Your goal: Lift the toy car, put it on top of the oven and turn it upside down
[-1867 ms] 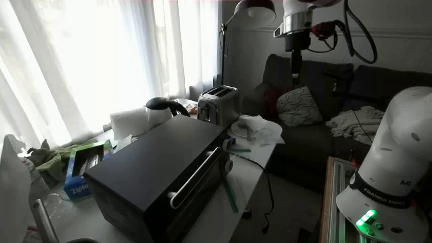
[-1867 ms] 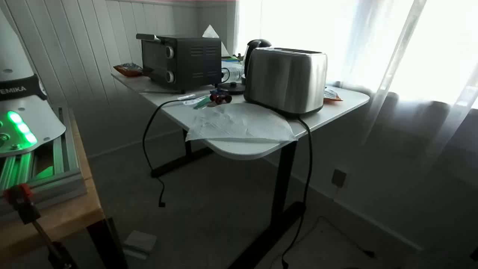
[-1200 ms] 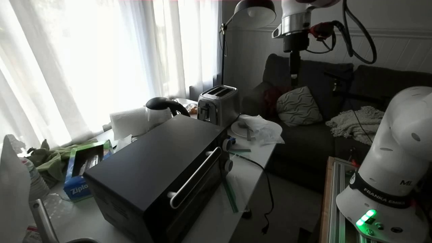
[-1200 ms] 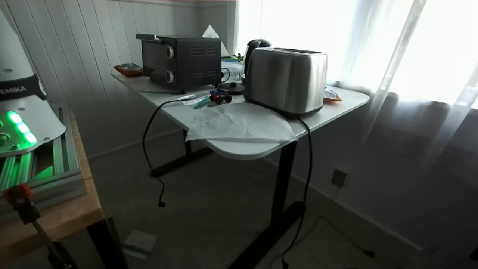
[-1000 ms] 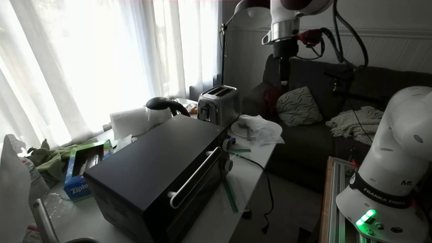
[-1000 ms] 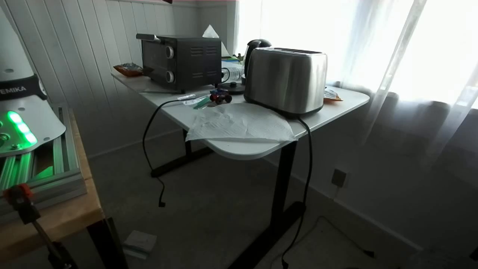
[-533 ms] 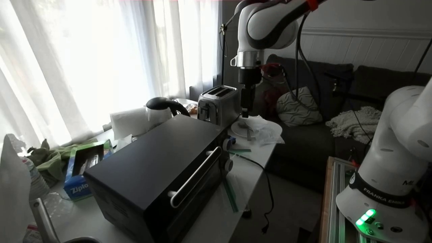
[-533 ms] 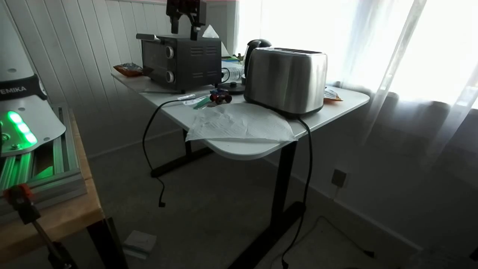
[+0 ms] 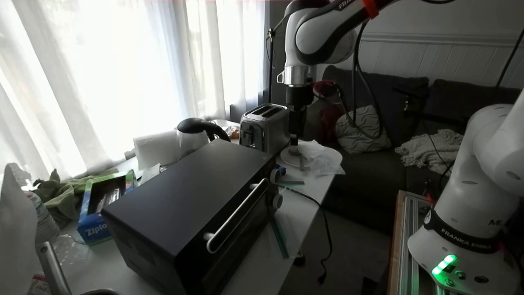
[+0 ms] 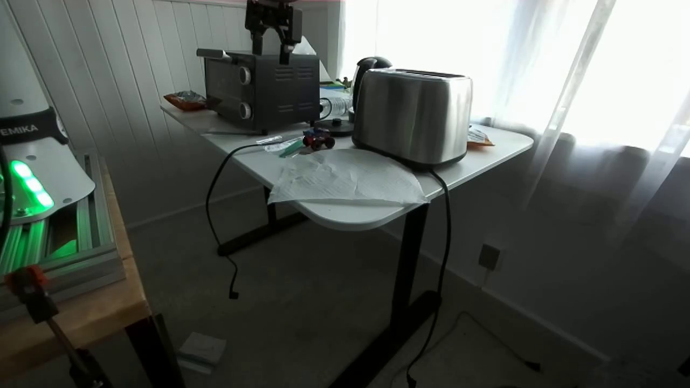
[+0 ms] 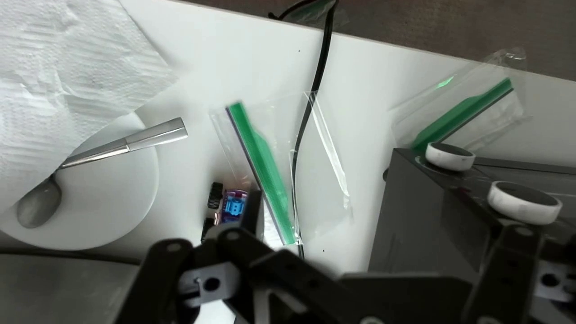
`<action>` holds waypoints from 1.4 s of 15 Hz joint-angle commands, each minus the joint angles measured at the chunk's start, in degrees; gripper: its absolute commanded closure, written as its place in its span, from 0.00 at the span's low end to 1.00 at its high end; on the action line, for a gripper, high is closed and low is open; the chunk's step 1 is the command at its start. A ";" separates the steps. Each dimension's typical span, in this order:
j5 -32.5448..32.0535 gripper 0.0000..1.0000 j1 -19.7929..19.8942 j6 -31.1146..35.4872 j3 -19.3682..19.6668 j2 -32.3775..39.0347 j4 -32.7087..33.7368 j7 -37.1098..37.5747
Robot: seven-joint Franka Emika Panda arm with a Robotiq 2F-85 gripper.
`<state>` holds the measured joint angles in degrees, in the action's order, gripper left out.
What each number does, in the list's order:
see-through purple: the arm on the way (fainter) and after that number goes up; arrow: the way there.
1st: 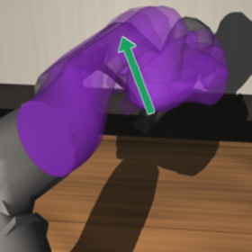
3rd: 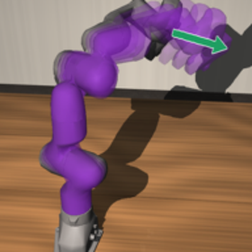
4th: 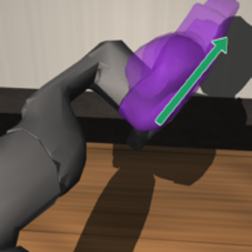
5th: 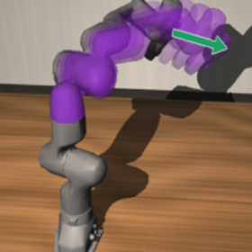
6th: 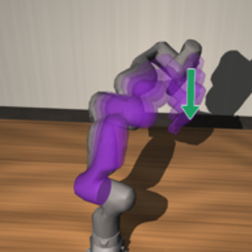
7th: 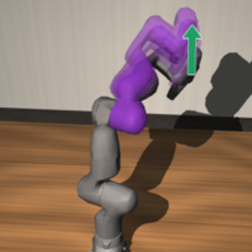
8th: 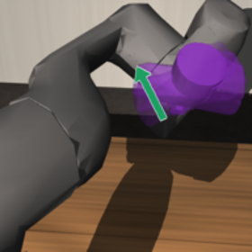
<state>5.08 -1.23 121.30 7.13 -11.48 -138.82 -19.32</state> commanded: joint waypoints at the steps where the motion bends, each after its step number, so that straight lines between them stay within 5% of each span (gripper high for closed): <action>1: 0.46 0.00 0.94 2.21 -0.49 2.64 0.71 -1.32; 11: 4.98 0.00 1.90 15.95 -1.58 14.46 3.87 -1.36; 12: 9.84 0.00 2.27 12.01 -1.70 15.70 5.62 -6.01; 13: 5.13 0.00 2.21 14.11 -2.00 13.13 2.81 -1.51; 21: 5.89 0.00 2.73 13.82 -2.36 16.59 5.27 -1.97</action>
<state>13.32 0.02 134.78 6.10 4.27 -133.93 -23.78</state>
